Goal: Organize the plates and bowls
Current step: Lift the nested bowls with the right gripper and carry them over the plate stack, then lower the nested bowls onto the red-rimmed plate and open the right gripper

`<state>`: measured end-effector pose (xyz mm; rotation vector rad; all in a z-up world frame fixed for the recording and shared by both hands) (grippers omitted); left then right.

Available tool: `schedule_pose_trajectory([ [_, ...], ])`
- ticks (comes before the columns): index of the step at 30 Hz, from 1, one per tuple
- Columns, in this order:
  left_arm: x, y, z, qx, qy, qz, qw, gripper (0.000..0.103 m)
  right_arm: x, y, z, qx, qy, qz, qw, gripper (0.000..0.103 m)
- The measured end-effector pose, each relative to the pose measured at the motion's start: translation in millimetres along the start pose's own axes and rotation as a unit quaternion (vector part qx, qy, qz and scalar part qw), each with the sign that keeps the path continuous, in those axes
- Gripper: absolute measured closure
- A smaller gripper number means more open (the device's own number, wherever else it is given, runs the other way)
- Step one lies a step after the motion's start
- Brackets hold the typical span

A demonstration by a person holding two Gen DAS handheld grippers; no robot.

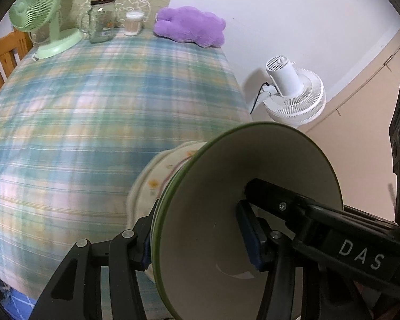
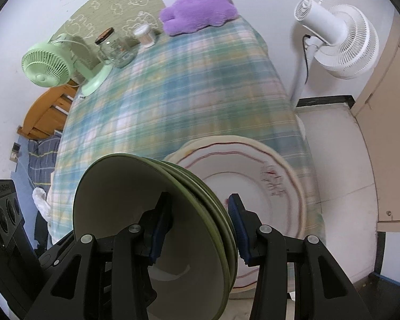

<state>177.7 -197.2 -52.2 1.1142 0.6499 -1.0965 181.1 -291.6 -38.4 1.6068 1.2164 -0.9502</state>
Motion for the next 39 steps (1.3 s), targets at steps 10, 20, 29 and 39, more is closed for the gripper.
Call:
schedule_pose_trajectory([
  [10, 34, -15, 16, -0.026, 0.001, -0.032, 0.9992, 0.048, 15, 0, 40, 0.002, -0.01, -0.044, 0.999, 0.055],
  [20, 42, -10, 6, -0.048, 0.033, -0.012, 0.9982, 0.048, 34, 8, 36, -0.026, 0.003, -0.057, 0.998, 0.056],
  [29, 42, -8, 6, -0.04, 0.061, 0.0, 0.9973, 0.043, 37, 15, 33, -0.045, 0.006, -0.033, 0.998, 0.054],
  [39, 36, -20, 2, -0.006, 0.084, -0.01, 0.9964, 0.019, 27, -4, 41, -0.024, -0.03, -0.022, 0.999, 0.039],
])
Point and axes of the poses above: each gripper's, at about its wrist camera, not at the fingertips, and x roughly the way its jaws point, z to its right, y to its top, the point moved 5 cm from there along x, roughly the way its jaws point, and after that the axes turned 1 degree about -z, right-handed, at the moved point
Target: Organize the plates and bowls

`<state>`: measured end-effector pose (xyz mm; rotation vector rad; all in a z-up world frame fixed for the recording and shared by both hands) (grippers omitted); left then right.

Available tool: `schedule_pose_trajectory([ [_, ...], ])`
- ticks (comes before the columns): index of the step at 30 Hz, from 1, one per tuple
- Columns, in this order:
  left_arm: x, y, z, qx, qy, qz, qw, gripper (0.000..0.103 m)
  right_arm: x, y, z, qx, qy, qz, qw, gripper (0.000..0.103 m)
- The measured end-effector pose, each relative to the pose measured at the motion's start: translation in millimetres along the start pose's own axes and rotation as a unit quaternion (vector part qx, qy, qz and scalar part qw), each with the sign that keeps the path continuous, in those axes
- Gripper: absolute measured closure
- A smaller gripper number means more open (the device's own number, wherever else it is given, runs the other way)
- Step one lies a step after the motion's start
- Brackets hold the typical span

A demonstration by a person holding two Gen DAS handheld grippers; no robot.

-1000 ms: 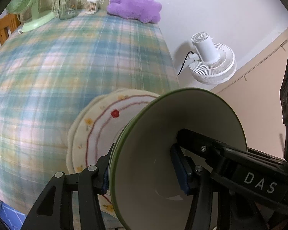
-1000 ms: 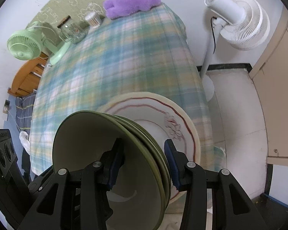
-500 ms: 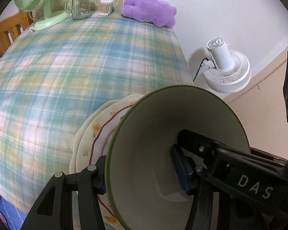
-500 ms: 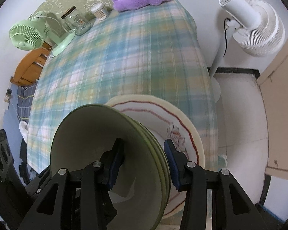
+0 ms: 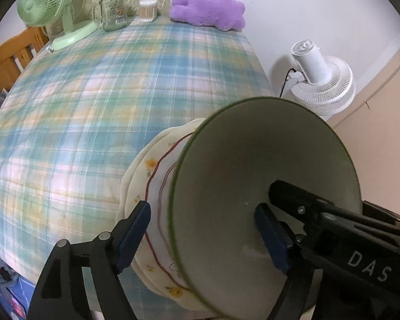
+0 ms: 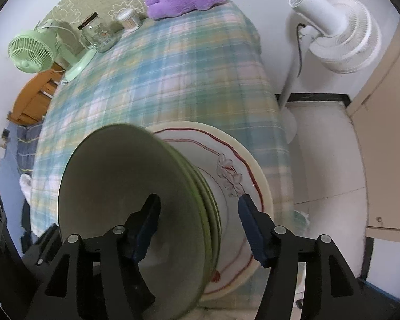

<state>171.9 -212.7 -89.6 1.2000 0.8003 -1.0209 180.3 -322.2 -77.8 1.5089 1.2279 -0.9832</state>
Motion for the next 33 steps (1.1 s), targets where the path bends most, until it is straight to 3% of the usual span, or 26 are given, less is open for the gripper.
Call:
schedule_pose_trajectory([
  [7, -41, 6, -15, 0.025, -0.025, 0.054, 0.9979, 0.011, -38, -6, -14, 0.007, -0.05, 0.071, 0.996, 0.039],
  [13, -70, 11, -44, 0.038, -0.023, 0.097, 0.9942, 0.011, -66, -13, -39, 0.019, -0.087, 0.121, 0.989, 0.038],
  [27, -116, 4, -144, 0.075, -0.005, 0.164, 0.9836, 0.011, -83, -49, -146, 0.029, -0.11, 0.208, 0.971, 0.038],
  [33, -129, -4, -177, 0.097, 0.01, 0.217, 0.9714, 0.011, -79, -63, -181, 0.009, -0.116, 0.244, 0.963, 0.038],
])
Point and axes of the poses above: each gripper's, at about its wrist camera, not at the fingertips, and x roughly the way its jaws point, z to its right, y to its top, the point moved 5 cm from there along x, roughly the way its jaws point, and after that the axes turned 1 degree about -z, right-handed, at the moved point
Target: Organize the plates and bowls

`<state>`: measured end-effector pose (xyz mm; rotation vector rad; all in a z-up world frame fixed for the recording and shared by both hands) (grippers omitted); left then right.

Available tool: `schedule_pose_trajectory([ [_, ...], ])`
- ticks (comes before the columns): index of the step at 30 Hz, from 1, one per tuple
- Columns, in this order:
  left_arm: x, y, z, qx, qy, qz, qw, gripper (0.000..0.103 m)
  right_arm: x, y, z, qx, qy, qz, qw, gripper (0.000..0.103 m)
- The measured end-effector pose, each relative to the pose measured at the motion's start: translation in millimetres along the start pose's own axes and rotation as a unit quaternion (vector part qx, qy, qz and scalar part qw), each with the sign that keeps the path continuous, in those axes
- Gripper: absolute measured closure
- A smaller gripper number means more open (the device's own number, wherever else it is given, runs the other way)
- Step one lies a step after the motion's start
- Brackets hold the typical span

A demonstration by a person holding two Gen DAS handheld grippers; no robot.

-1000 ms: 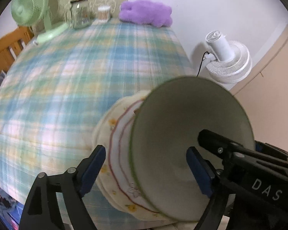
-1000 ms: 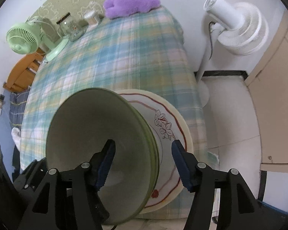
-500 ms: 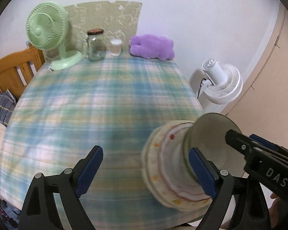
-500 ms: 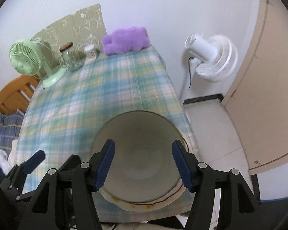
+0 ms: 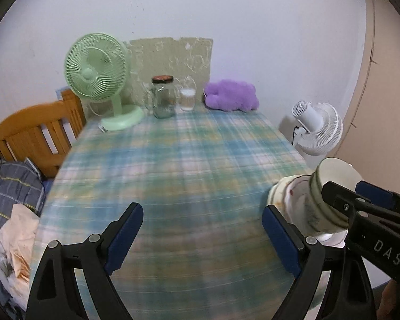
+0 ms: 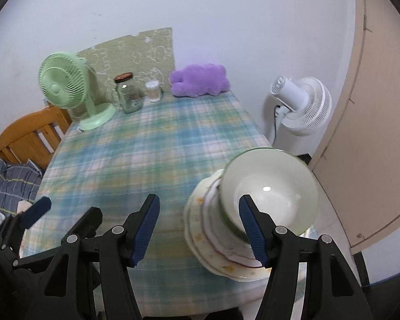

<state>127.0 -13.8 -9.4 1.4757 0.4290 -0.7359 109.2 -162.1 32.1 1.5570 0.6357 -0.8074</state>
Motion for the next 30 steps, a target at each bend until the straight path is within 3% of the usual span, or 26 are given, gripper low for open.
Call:
schedule_pose_trajectory([
  [7, -9, -25, -39, -0.018, 0.03, 0.024, 0.9991, 0.011, 3, -22, -29, -0.011, 0.026, 0.037, 0.999, 0.038],
  [15, -23, -56, -54, -0.026, 0.042, 0.039, 0.998, 0.006, 2, -59, -45, -0.021, 0.045, 0.051, 0.997, 0.037],
  [24, -40, -85, -66, -0.044, 0.046, 0.045, 0.997, 0.005, -11, -89, -53, -0.037, 0.042, 0.066, 0.996, 0.032],
  [30, -50, -84, -68, -0.048, 0.042, 0.048, 0.9969, 0.004, -24, -92, -55, -0.039, 0.031, 0.073, 0.996, 0.031],
])
Point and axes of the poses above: each gripper's, at about its wrist camera, not at the fingertips, and x roughly the way its jaws point, z to its right, y to its top, the point moved 5 cm from there along x, roughly the way its jaws point, and after that the axes turned 1 degree about -z, right-handed, at the moved point
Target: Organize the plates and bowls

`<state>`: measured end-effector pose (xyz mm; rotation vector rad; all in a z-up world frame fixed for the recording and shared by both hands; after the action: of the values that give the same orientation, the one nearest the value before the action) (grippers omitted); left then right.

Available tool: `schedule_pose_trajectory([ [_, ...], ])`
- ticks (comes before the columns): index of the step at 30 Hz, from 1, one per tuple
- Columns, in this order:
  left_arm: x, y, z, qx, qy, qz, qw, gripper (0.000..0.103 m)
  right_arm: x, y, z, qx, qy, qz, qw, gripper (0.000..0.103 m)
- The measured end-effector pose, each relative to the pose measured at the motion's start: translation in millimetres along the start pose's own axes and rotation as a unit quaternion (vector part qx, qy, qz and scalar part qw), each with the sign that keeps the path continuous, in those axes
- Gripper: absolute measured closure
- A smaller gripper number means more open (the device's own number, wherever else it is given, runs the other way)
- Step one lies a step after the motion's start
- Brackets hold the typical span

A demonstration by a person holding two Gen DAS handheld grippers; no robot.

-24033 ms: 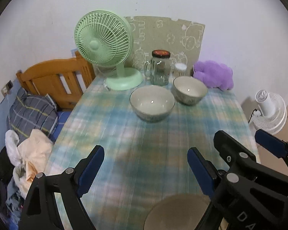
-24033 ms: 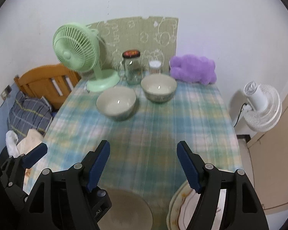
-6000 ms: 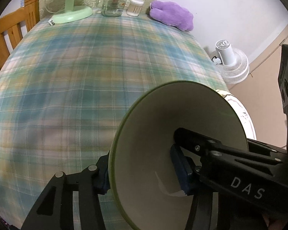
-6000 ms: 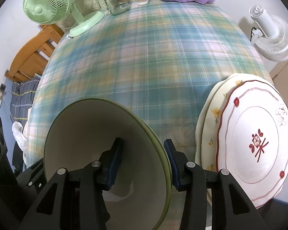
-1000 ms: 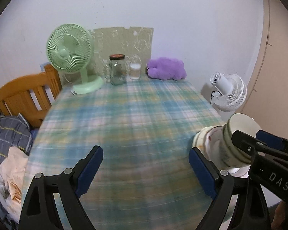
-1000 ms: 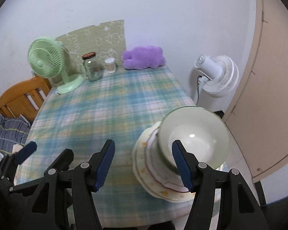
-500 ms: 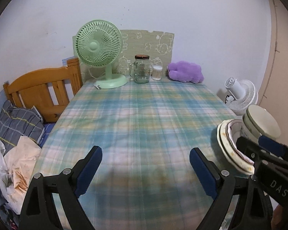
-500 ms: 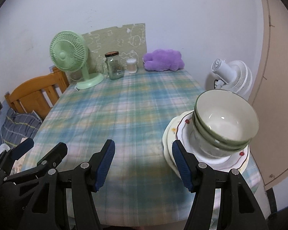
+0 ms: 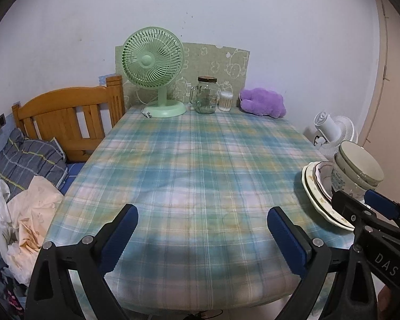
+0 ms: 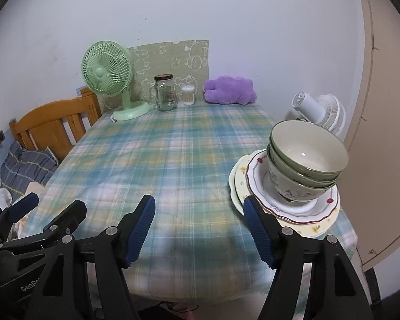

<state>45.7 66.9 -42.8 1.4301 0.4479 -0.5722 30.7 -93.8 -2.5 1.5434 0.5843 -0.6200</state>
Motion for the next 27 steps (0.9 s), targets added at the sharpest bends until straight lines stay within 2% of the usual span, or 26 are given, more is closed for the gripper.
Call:
schedule_pose_trajectory([
  [7, -5, 7, 2, -0.001, -0.003, 0.005, 1.0, 0.002, -8, 10, 3, -0.001, -0.009, 0.002, 1.0, 0.031],
  [19, -5, 4, 4, 0.007, 0.002, -0.001, 1.0, 0.001, -6, 5, 7, 0.007, -0.01, -0.003, 1.0, 0.03],
  [27, -14, 1, 6, 0.013, 0.004, 0.008, 0.9999, 0.0, -18, 4, 12, 0.012, -0.021, 0.015, 1.0, 0.03],
])
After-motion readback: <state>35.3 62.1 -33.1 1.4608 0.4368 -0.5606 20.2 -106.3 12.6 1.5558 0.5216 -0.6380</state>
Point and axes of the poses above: each gripper's, at about its wrist camera, not at the fingertips, and x roughly the way its jaws point, z to its right, y to its top, the point moved 5 cm from there along x, roughly the way its jaws point, and after that the axes turned 1 degree about -z, right-handed, at the moved point
